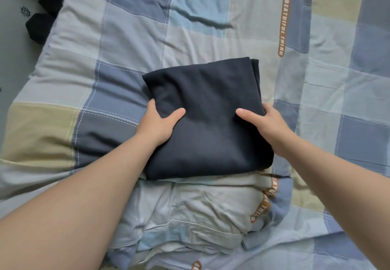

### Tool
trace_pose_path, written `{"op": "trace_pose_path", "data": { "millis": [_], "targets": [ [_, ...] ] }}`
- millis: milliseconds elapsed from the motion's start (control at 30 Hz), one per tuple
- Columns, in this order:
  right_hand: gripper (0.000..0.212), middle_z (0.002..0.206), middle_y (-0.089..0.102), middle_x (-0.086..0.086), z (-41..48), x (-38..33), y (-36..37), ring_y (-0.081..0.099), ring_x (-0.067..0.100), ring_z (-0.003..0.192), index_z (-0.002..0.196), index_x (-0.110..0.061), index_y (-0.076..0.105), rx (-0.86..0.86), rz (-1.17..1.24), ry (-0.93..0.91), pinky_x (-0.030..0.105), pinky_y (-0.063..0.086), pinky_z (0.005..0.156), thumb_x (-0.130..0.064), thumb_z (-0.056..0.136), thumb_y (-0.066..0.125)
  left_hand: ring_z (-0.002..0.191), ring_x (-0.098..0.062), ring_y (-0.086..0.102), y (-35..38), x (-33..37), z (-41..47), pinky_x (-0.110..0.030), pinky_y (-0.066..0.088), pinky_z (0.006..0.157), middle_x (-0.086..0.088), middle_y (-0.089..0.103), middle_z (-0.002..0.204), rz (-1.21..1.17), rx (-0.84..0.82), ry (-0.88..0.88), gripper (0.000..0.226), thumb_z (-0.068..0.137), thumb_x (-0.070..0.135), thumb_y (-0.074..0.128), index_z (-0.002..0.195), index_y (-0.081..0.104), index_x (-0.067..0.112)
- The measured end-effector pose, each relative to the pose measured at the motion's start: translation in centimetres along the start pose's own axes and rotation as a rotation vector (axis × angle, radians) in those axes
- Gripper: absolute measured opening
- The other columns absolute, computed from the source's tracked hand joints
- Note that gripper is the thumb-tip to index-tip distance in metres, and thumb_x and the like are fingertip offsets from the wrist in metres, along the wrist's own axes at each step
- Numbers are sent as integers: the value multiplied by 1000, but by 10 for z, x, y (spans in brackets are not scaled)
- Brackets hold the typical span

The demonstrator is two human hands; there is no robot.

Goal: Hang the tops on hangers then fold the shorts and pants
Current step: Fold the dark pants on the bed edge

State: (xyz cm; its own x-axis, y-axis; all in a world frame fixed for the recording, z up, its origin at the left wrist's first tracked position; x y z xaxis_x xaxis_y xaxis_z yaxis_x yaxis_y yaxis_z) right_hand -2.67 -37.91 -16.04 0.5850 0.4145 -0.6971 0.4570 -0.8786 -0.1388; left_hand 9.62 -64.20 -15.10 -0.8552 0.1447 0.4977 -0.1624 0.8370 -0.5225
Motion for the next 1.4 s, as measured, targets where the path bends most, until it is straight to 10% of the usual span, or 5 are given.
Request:
{"op": "trace_pose_path", "data": {
  "millis": [400,667,967,1267,1400],
  "targets": [
    [47,105,77,8,-123,30,-33,76,26,86,89,-19,83,-328,59,663,33,60,62,-46,51,87,84,-9,75,13,-36,-124,-21,57,60,11,76,101,-279,-407,-215,38,88,44,73,121,64,26],
    [44,100,78,8,-323,59,-48,76,25,78,104,-16,73,-152,244,749,31,56,66,-34,64,78,101,-13,68,-14,-45,-270,-31,55,87,11,67,114,-61,-488,-212,50,84,51,75,126,55,33],
    [27,98,77,12,-494,56,-68,75,24,79,98,-12,77,58,486,548,29,57,62,-25,74,75,109,-9,65,-31,-23,-387,-35,50,102,16,68,121,67,-538,5,59,80,55,75,132,58,31],
    [41,106,76,9,-610,47,-136,74,25,89,112,-12,72,338,649,203,33,56,72,-22,72,75,85,11,66,9,76,-487,-7,49,61,33,70,96,105,-610,355,36,78,57,73,110,61,45],
    [38,106,76,9,-676,62,-185,74,28,94,105,-13,75,460,696,34,32,59,68,-22,68,75,88,-6,73,55,104,-551,-26,58,77,16,76,100,97,-674,403,53,70,63,76,112,68,31]
  ]
}}
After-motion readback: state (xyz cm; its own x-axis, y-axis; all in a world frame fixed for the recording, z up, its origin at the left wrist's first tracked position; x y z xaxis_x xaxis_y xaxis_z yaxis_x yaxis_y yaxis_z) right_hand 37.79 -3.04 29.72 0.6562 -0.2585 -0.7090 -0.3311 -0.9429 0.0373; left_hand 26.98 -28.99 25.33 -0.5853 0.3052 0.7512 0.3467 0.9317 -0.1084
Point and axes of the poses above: each hand's wrist, its own z-axis towards the middle knuckle, its own y-axis out of the palm, x = y × z, the point moved 3 cm from there along z, towards the middle knuckle
